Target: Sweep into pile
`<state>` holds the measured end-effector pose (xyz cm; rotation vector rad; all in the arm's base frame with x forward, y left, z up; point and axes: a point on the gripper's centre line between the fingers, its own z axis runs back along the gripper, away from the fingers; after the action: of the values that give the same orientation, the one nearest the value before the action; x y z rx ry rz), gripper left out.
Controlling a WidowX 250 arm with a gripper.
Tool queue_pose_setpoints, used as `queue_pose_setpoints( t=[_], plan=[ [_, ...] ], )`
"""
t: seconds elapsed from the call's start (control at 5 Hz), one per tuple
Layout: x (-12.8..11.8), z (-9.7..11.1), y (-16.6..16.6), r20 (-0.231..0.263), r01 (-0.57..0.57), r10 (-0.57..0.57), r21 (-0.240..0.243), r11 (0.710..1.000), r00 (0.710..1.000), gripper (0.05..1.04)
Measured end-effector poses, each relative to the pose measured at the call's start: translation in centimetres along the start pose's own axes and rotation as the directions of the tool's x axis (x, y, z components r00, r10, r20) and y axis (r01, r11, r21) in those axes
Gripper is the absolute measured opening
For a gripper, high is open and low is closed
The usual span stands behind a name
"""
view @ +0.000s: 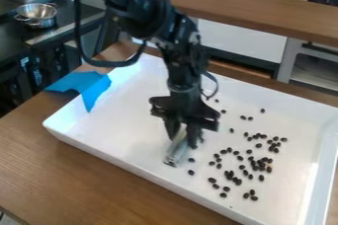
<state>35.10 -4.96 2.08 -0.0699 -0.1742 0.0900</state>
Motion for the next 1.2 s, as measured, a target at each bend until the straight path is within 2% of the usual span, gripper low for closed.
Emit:
queue_pose_setpoints(
  t=[0.2,0.6,0.8,1.0,1.2],
  plan=[
    [-0.3,-0.1,-2.4,-0.018,0.007,-0.007,-0.017,1.000,1.000,0.360],
    [-1.4,0.6,-8.6,-0.040,0.078,-0.081,-0.080,0.994,0.996,0.360],
    [-0.8,0.4,-9.6,-0.059,0.052,-0.058,-0.105,0.993,0.997,0.360],
    [-0.3,0.5,-8.3,-0.062,0.047,-0.054,-0.111,0.993,0.997,0.360],
    [1.2,2.5,-5.7,-0.032,0.022,-0.027,-0.131,0.991,0.999,0.360]
  ],
)
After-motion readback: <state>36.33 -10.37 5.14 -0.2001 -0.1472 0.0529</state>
